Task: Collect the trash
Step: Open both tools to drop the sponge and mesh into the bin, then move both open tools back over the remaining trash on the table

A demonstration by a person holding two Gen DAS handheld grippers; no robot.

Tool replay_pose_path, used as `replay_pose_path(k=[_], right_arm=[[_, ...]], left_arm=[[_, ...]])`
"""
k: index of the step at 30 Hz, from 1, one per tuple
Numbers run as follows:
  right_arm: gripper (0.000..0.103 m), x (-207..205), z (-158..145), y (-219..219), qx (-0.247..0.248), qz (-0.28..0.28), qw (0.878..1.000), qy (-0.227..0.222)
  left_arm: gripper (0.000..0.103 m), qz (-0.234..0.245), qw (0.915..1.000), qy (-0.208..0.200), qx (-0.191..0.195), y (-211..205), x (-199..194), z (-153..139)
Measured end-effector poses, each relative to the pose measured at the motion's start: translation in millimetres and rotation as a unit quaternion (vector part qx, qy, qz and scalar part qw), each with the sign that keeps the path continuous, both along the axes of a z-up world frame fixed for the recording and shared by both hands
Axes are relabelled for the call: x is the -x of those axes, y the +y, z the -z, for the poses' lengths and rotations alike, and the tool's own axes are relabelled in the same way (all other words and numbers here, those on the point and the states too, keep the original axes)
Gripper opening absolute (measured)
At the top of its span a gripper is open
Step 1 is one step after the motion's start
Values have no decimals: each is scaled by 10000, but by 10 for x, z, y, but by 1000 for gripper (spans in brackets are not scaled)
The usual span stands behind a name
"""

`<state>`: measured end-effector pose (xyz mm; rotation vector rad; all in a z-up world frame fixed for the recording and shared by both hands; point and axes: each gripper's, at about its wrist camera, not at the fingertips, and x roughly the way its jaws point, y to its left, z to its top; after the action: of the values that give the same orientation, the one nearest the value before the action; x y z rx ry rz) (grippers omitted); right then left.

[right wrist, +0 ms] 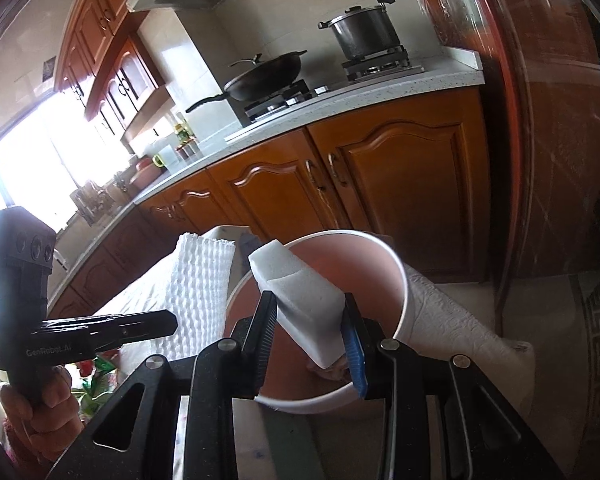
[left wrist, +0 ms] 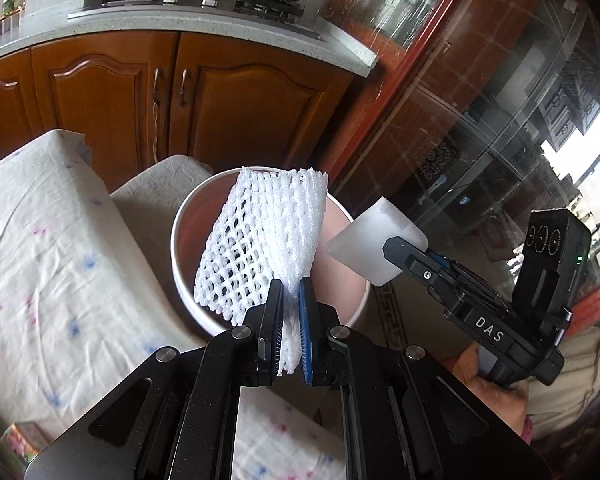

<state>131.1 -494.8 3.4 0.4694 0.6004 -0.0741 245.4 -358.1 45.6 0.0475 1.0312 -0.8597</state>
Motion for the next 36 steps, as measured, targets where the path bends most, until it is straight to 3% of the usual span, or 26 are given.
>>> replay_pose_path(k=[8,11,13,15,18,22,29,36], right_arm=[[36,-211,118,-73,41,-6,9993,369],[42,-269,159,-95,47,-8,9990,442],[47,-291,186,-111,8,-9,9988,489],[57,-281,194,-125,-33,-14,9988,482],[57,-276,195,-133,-59,-21,9990,452],[57,-243,188,-144,-119,-5,9991,416],[76,-128,141,-53,-242,14,9994,230],[81,-39,65,159,-304,-119,9995,47]], left_arm=[[8,-27,9994,293,-200,-146,-184,296],[17,-51,9987,427,-259,-158,-244,404],[28,-85,9985,473,-278,-163,-265,446],[31,-107,9985,469,-275,-143,-266,466],[36,-149,9983,495,-257,-88,-259,478],[41,-265,9985,439,-188,51,-215,441],[43,-697,9970,323,15,449,-109,353],[43,-1117,9936,87,129,948,94,253]])
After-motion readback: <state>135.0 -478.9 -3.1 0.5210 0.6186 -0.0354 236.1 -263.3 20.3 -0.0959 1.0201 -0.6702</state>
